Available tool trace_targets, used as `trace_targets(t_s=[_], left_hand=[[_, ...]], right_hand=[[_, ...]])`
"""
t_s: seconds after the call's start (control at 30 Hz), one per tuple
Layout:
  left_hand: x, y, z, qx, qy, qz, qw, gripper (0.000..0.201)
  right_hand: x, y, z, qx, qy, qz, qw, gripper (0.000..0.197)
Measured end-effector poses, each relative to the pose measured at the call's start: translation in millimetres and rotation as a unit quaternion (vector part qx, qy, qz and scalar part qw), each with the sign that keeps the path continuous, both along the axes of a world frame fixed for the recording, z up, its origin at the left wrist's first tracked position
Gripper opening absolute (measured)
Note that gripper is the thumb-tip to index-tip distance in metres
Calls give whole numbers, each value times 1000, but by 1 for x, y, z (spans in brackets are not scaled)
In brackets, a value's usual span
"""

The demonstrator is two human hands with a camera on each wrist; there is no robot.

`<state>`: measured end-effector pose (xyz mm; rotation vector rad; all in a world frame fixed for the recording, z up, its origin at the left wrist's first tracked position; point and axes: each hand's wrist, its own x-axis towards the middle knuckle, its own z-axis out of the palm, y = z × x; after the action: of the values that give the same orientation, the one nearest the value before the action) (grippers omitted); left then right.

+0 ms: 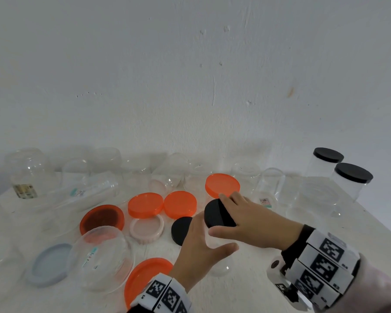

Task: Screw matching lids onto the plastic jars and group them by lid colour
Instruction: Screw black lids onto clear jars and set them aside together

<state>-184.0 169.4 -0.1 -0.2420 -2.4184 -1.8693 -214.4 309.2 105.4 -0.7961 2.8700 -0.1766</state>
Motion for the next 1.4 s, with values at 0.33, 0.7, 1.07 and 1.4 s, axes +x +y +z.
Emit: trace_targets(t_s=[0.33,0.7,1.07,1.4], left_hand=[[1,1,2,6,12,1,1000,82],[1,1,3,3,10,2,1000,81],[1,1,1,28,19,2,999,76],[-1,1,-3,11,28,1,1000,79]], right_hand=[[4,-1,-11,-77,0,-39,996,80],[-6,4,-19,-145,-28,21,989,82],[2,-6,-24,-97,38,-18,994,73],[-5,-3,-11,-32,112,79,990,57]])
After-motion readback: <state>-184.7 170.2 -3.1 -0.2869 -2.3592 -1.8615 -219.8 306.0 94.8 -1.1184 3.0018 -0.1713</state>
